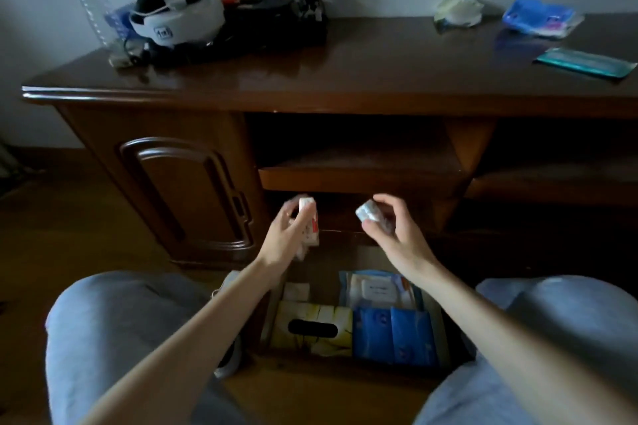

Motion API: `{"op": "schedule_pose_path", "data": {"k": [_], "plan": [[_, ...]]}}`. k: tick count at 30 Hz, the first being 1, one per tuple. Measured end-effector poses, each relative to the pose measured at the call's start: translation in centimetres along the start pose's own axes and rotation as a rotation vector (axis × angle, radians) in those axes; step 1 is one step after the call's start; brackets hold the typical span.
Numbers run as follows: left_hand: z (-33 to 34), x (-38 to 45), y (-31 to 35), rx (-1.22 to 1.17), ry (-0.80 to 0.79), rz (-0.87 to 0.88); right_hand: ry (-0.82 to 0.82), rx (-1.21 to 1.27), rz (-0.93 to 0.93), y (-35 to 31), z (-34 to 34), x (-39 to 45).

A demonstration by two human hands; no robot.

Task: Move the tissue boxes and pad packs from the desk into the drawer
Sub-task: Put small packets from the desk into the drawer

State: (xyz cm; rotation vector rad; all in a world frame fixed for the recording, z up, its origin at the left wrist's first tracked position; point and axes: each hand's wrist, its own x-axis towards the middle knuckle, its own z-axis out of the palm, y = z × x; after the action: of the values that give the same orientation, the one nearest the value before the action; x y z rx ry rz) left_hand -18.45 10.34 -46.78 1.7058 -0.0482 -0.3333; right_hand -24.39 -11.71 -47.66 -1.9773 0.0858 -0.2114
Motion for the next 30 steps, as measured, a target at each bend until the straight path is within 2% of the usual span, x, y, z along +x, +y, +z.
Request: {"op": "schedule_pose_path", "data": {"k": [3, 6, 11, 15, 19, 26, 30], "plan": [[-0.5, 0.1, -4.9, -0.269, -0.051, -0.353, -0.117, -0.014, 0.049, 1.8, 2.9, -0.5], [-0.8, 0.4, -7.2, -0.460, -0.077, -0.511, -0.211, 0.004, 0.018, 2.8, 5.1, -0.4], [-0.4, 0.7, -9.7, -0.599, -0.203, -0.414, -0.297, -0.010, -0.032, 3.8, 9.6, -1.0], [-1.1, 0.8, -10.8, -0.679, -0.181, -0.404, -0.346, -0.120, -0.102, 4.4, 10.7, -1.0], [-1.4, 0.9, -11.3, -0.699, -0.166, -0.412, -0.364, -0.172, -0.047, 4.8, 11.0, -1.3], [-0.5, 0.2, -10.7, -0.584, -0.122, -0.389, -0.340, -0.136, 0.000, 4.4, 10.8, -1.8], [-0.5, 0.0, -10.6, -0.627, -0.128, -0.411, -0.387, -0.045, 0.009, 4.3, 10.1, -1.8]]}}
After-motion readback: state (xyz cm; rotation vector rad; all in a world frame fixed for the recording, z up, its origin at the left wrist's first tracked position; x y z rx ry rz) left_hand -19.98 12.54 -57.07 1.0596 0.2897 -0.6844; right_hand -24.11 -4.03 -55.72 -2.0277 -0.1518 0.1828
